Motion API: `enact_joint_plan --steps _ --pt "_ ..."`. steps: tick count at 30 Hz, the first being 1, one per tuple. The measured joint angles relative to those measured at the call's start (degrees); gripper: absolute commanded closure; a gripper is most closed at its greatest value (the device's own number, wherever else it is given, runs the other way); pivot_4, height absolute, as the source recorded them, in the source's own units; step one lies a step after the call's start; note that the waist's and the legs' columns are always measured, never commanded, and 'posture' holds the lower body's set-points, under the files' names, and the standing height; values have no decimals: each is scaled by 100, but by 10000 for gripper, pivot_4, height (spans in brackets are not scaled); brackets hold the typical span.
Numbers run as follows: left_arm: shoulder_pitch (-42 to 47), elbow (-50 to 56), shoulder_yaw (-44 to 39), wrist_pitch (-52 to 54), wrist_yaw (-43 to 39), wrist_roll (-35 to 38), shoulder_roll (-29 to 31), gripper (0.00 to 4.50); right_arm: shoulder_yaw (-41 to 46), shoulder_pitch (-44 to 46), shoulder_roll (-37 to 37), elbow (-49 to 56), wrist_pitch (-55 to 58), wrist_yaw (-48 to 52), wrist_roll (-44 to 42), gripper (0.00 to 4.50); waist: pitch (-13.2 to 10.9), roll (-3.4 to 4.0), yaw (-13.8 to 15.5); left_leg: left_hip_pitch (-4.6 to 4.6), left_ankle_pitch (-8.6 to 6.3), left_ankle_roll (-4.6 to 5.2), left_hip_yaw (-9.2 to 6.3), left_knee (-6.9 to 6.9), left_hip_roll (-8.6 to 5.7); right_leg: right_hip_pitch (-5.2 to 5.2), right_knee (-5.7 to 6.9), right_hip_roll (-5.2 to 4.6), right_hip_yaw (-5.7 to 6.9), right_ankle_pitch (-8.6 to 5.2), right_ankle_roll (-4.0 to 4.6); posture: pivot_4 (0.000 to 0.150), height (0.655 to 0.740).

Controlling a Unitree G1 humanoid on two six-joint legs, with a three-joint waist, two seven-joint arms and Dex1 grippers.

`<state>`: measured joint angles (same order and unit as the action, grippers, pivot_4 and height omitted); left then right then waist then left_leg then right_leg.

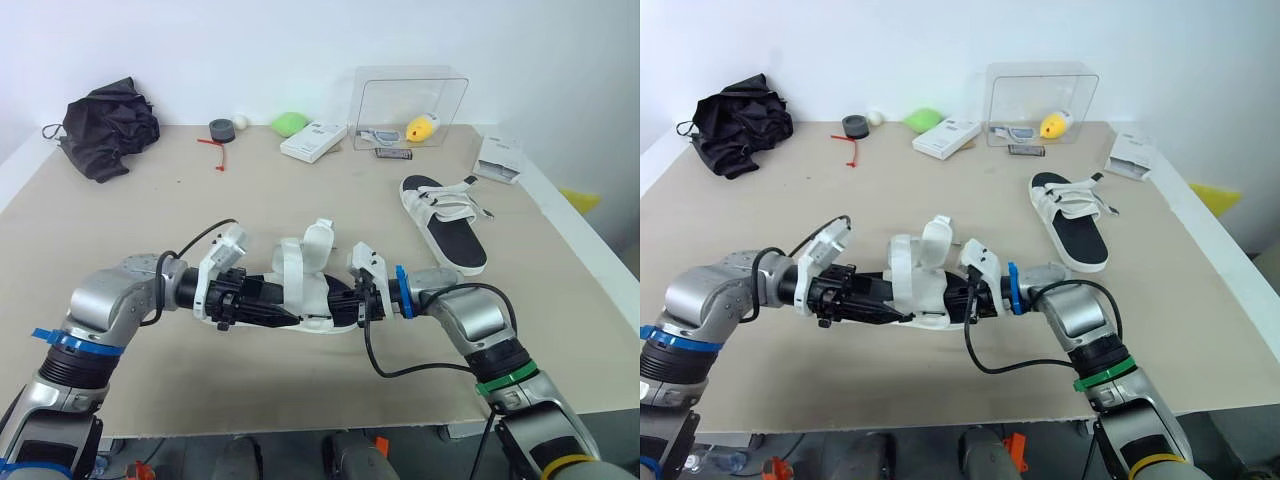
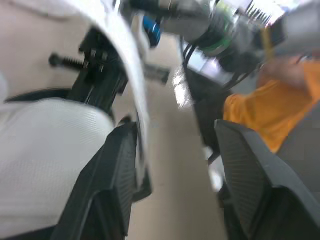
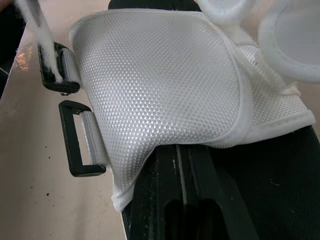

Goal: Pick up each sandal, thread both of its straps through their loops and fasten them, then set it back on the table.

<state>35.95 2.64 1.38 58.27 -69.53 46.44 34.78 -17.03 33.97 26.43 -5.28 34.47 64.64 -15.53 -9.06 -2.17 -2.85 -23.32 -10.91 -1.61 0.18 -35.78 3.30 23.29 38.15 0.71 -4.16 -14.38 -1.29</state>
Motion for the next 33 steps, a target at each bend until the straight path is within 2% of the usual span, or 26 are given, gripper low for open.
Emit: enact_joint_plan --steps 7,8,13,15,25,33 --pt "75 -209 -154 473 589 151 -239 19305 -6 1 -12 5 -8 23 -1 45000 0 0 -9 0 0 0 -3 5 1 2 0 4 -1 -1 1 1500 7400" --pt "46 -194 -116 476 627 150 -248 21496 -6 1 -12 6 -9 22 -1 45000 0 1 -9 0 0 0 -2 5 1 3 0 4 -1 -1 1 1500 7400" --pt "-74 -142 -39 416 972 62 -461 40001 0 -2 -10 5 -10 4 2 45000 0 0 -6 0 1 -1 -2 2 1 2 1 3 -3 1 1 1500 7400" --pt "-73 -143 -40 406 1035 25 -459 44197 -1 -5 -9 14 -9 8 2 45000 0 0 -6 0 0 -1 -2 4 0 2 1 3 -2 1 1 1500 7400" --pt "-301 374 190 220 614 18 -62 44197 -14 -4 -13 27 -10 17 1 45000 0 1 -9 2 0 -1 -2 10 1 4 0 3 -3 -2 5 1500 7400" --pt "-688 693 891 -491 308 -604 375 44197 -30 -8 -14 56 -5 22 -1 45000 0 2 -9 6 0 -1 -3 20 5 5 0 6 0 -10 18 1500 7400"
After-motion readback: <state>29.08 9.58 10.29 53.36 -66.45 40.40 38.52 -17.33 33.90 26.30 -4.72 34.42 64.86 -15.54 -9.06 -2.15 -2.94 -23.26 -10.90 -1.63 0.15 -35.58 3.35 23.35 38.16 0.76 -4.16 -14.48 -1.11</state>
